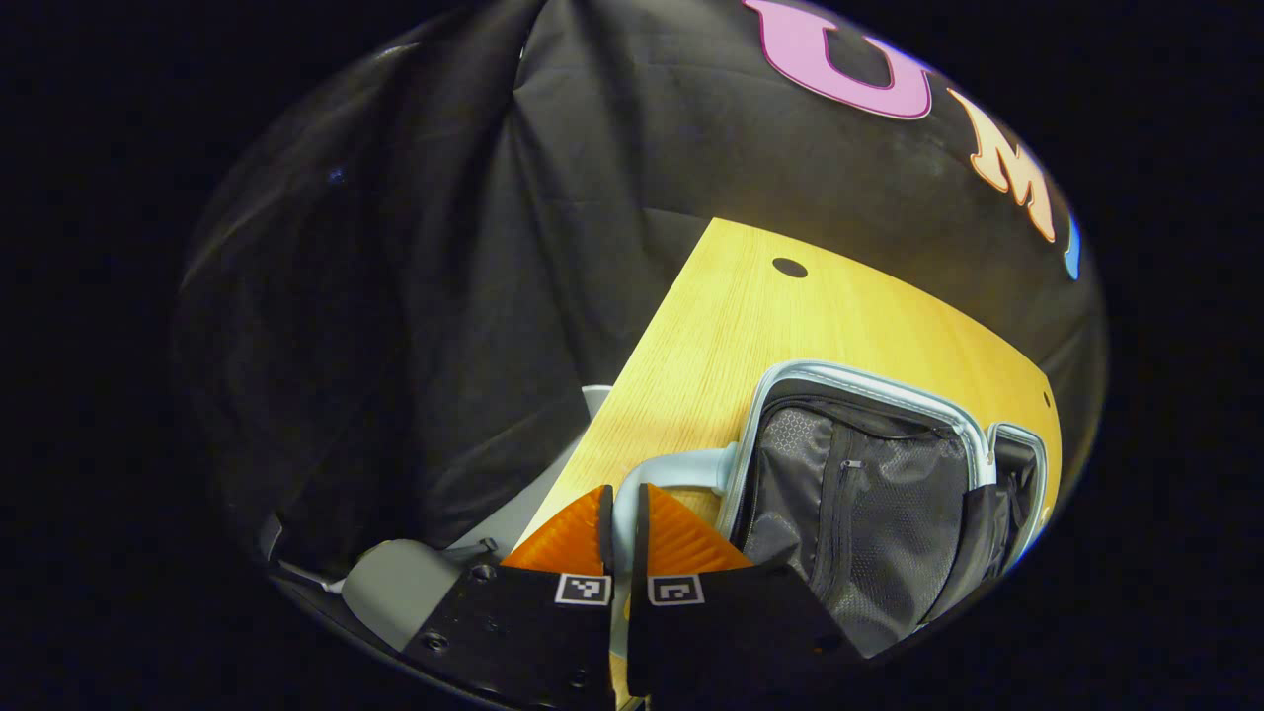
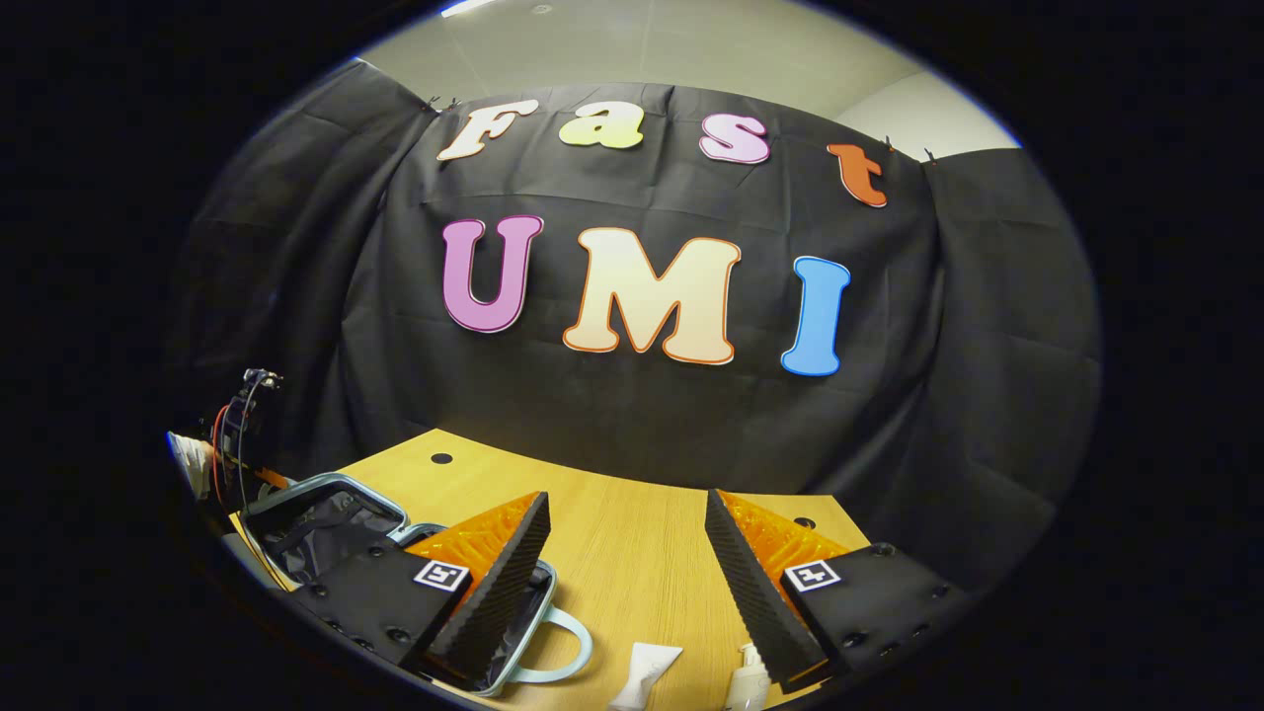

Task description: First open the suitcase, pack the skin care products into it, and then close the suitcase.

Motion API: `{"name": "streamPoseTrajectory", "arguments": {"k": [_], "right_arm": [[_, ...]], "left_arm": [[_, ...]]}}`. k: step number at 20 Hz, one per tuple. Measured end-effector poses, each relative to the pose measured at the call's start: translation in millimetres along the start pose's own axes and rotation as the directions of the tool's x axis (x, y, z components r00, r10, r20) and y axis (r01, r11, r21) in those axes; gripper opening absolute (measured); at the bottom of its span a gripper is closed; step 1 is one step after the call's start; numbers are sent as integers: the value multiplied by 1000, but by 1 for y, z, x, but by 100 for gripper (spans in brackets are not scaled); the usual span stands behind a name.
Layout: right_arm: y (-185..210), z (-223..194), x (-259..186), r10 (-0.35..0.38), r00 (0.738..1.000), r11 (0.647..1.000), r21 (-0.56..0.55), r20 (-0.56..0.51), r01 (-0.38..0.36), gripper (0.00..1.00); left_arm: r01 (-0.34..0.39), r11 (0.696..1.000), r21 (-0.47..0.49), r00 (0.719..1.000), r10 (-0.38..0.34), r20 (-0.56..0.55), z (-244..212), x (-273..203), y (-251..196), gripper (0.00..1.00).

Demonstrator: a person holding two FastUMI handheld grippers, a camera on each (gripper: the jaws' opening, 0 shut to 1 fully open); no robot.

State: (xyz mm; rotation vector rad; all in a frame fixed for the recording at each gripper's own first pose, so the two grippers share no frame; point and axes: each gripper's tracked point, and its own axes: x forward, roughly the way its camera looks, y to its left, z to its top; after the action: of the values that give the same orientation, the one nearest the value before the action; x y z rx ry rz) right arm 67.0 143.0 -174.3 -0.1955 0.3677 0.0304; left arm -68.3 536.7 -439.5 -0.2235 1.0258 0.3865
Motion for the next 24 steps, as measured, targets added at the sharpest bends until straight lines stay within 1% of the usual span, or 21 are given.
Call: {"name": "streamPoseTrajectory", "arguments": {"k": [1,2,3,4,6,7,8,10,11,13,16,19,20,23,24], "right_arm": [[-1,-2,-1,1,1000,1000,6,-3,-1,100],[-2,-2,-2,1,1000,1000,11,-2,-1,100],[-3,-2,-3,3,1000,1000,15,1,-3,100],[-6,-2,-5,4,1000,1000,17,4,-4,100],[-16,-4,-11,4,1000,1000,23,12,-4,100],[-21,-6,-14,2,1000,1000,26,11,-3,100],[-28,-7,-16,-2,1000,1000,31,11,1,100],[-43,-7,-23,-12,1000,999,41,18,11,100],[-51,-8,-25,-18,1000,999,44,19,17,100],[-70,-11,-30,-30,999,998,58,22,29,100],[-98,-14,-38,-39,999,995,91,22,37,100],[-124,-14,-47,-35,999,994,106,39,31,100],[-132,-13,-50,-32,998,994,108,46,27,100],[-157,-15,-60,-27,998,992,122,62,19,100],[-165,-17,-63,-22,998,991,133,62,14,100]], "left_arm": [[-24,1000,2,1000,24,12,0,1,6,1],[-53,999,-4,999,53,7,-5,1,13,12],[-88,996,-16,996,88,3,-8,-4,19,28],[-115,993,-24,993,116,25,-7,-6,23,45],[-210,978,-18,970,210,119,8,-14,41,79],[-246,969,-31,956,248,155,17,-27,45,96],[-265,963,-50,944,269,189,24,-39,44,98],[-294,953,-74,915,303,265,43,-65,39,97],[-295,953,-74,903,303,304,52,-80,28,97],[-281,958,-52,878,279,390,69,-112,-6,97],[-203,979,-12,839,180,514,91,-167,-81,97],[-91,996,21,795,60,604,103,-232,-165,97],[-58,998,29,780,27,625,98,-261,-184,96],[33,998,46,743,-56,667,90,-321,-247,96],[59,996,60,731,-84,677,89,-331,-272,99]]}}
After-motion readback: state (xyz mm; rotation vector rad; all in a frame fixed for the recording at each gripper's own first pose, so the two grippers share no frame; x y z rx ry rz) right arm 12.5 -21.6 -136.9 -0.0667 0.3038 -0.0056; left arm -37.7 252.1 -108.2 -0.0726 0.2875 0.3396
